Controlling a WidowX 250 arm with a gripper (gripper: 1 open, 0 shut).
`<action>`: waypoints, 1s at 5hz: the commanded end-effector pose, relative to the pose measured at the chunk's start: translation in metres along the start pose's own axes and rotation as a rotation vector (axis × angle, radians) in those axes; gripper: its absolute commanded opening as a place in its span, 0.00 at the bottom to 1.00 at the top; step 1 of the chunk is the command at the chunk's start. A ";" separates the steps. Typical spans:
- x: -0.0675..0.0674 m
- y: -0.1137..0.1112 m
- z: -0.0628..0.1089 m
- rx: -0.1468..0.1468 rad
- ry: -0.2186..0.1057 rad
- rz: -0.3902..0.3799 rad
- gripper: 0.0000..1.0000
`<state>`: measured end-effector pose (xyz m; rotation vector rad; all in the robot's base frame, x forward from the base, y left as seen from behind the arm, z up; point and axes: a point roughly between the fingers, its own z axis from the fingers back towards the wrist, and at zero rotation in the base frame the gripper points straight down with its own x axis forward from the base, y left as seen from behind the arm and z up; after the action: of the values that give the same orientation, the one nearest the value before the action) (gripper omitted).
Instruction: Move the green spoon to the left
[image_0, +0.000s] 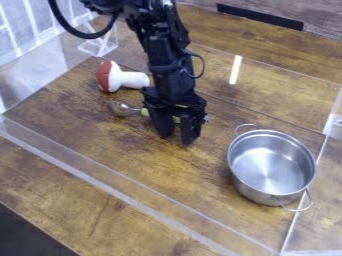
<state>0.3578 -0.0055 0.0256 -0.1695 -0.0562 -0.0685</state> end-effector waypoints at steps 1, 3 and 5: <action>-0.010 -0.004 0.011 0.014 -0.029 0.045 0.00; -0.015 0.002 0.041 0.048 -0.040 0.030 0.00; -0.008 0.022 0.077 0.090 -0.064 0.044 0.00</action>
<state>0.3427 0.0215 0.0685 -0.1001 -0.0325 -0.0330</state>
